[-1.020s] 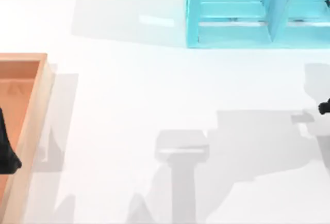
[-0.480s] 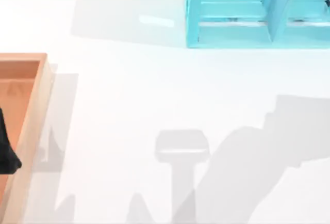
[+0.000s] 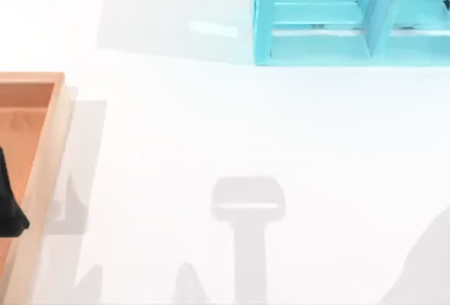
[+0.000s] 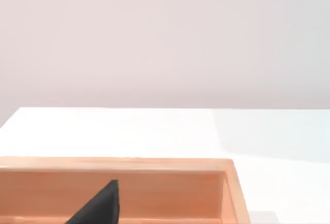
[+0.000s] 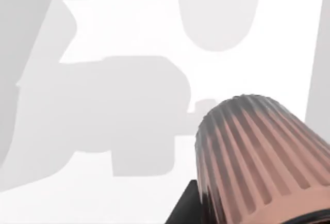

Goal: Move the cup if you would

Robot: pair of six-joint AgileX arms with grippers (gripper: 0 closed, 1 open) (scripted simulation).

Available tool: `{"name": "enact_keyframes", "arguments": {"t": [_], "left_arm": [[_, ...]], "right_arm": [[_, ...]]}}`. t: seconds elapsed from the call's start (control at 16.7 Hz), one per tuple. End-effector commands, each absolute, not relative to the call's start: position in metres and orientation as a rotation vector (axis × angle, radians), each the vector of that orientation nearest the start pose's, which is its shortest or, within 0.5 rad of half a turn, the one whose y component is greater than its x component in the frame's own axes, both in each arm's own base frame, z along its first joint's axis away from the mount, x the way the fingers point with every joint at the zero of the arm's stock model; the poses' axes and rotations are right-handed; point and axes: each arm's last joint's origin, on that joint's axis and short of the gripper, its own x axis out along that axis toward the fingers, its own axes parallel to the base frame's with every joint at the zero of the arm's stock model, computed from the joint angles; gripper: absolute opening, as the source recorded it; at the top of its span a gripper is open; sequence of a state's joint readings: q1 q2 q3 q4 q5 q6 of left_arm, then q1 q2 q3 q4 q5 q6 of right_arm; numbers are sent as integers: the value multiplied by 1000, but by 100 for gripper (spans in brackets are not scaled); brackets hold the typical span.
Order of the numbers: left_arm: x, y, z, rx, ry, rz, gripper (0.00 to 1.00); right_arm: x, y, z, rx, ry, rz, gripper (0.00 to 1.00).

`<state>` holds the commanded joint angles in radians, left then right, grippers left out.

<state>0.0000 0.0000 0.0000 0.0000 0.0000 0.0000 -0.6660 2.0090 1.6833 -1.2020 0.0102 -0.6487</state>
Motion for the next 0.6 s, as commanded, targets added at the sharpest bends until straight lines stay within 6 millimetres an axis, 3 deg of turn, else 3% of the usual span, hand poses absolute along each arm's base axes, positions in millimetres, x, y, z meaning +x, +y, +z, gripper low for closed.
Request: {"name": "enact_keyframes", "arguments": {"t": [0.3,0.6], "left_arm": [[106,-1,160,0,0,0,100],[106,-1,160,0,0,0,100]], "right_arm": [[312,-240,219,-22,1538,-36,0],[314,-243,177,-26,1531,-36,0]]}}
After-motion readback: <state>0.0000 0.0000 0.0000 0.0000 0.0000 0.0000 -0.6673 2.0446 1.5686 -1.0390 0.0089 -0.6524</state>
